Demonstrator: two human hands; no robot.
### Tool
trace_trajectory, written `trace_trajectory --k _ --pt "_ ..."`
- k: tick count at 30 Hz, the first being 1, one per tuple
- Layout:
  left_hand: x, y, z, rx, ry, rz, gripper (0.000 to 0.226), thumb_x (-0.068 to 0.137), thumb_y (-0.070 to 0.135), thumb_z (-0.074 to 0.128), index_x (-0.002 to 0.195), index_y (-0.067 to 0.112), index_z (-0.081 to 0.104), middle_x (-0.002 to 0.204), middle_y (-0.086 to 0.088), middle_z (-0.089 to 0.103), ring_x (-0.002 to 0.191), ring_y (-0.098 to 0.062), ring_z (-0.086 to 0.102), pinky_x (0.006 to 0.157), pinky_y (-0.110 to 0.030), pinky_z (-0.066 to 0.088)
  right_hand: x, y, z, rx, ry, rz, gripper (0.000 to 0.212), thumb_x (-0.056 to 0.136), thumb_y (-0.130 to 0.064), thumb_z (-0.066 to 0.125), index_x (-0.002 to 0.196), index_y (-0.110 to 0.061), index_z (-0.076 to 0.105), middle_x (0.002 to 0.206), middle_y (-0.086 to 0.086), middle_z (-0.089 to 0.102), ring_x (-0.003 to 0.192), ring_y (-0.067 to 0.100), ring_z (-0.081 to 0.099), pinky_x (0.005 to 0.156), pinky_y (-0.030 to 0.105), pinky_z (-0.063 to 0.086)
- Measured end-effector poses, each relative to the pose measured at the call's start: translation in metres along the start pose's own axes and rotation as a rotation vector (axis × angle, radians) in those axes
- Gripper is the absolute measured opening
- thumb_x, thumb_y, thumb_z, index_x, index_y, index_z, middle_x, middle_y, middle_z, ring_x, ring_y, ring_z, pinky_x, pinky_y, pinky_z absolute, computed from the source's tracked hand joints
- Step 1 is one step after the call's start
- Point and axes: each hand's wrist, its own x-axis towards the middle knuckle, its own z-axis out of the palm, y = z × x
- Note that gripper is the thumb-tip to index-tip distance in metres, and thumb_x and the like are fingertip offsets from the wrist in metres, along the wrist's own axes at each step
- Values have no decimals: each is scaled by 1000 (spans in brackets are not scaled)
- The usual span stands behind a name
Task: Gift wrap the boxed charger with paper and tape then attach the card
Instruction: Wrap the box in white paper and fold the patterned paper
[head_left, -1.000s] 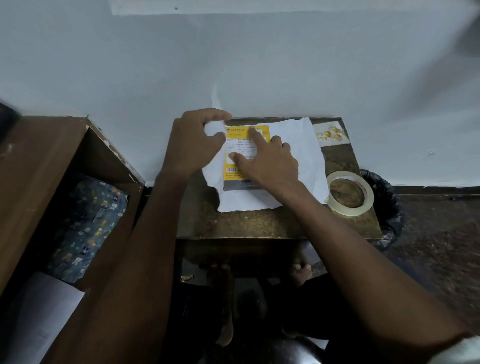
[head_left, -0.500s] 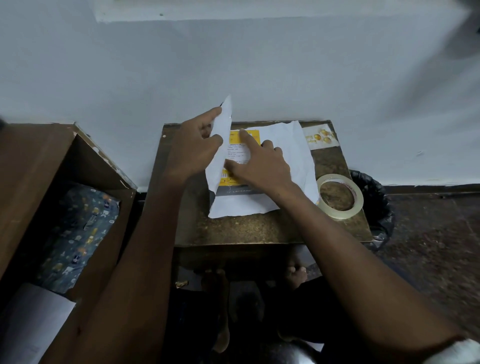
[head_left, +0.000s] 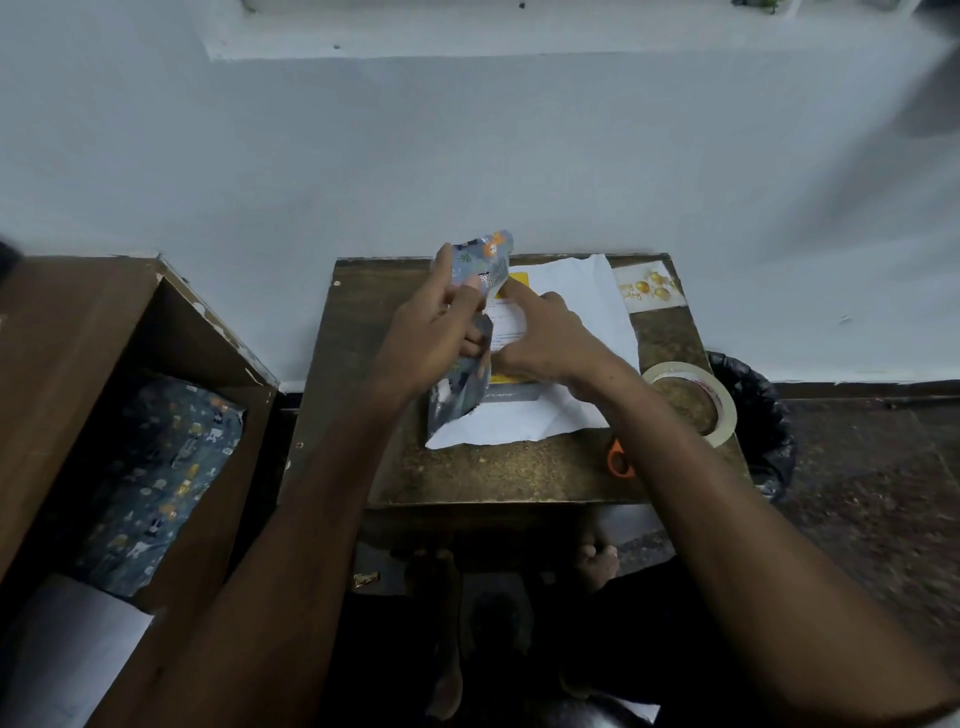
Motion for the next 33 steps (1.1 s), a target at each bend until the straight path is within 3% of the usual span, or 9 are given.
trace_trajectory --k 3,5,8,10,17,21,24,28,33 --pt "-2 -2 -1 156 -1 55 62 111 25 55 167 26 30 111 -2 71 76 -12 71 77 -38 65 4 10 -12 130 -33 -63 90 57 -40 82 141 -51 51 126 5 61 110 31 65 92 45 60" --pt "-3 -2 0 321 -16 148 64 106 18 63 165 20 37 121 -2 66 77 -10 67 81 -35 63 5 17 -23 158 65 -59 74 72 -29 88 139 -43 60 118 5 71 104 28 71 87 45 62" --pt "-6 -2 7 570 -18 265 61 101 22 70 159 19 49 126 -2 60 81 -11 61 85 -30 50 11 32 -36 -134 397 9 74 79 -50 86 144 -26 59 133 1 68 125 21 62 102 40 51" --pt "-8 1 12 690 -6 288 55 102 25 68 155 19 54 131 -6 56 100 -20 63 88 -29 44 16 43 -40 -186 525 39 72 82 -55 82 142 -20 60 139 2 64 132 25 56 104 42 48" --pt "-9 11 32 873 49 299 45 104 32 57 149 35 60 155 2 44 126 -25 62 99 -43 52 16 54 -44 -283 427 126 75 84 -35 82 149 -16 49 150 14 48 143 35 39 106 43 43" --pt "-6 14 28 854 29 270 46 105 32 58 151 34 57 159 3 43 133 -24 57 102 -42 49 14 50 -47 -105 556 81 75 79 -18 80 147 -13 49 145 13 52 136 32 48 90 28 37" --pt "-10 16 28 800 56 284 46 104 30 60 150 29 57 153 2 48 131 -22 57 101 -42 49 7 51 -60 24 591 109 79 82 -18 78 153 -11 44 134 9 63 125 26 58 91 28 40" --pt "-2 24 5 671 308 220 47 100 26 62 147 23 59 146 -7 54 133 -24 54 108 -37 45 -2 50 -60 -20 601 84 72 83 -14 74 150 -11 49 127 8 67 125 28 58 92 31 43" --pt "11 6 -21 373 223 -95 82 100 41 70 167 20 27 167 -8 38 153 -24 37 119 -40 35 -1 27 -34 -185 587 -56 56 91 -30 71 143 -15 57 142 8 57 136 29 47 100 35 41"
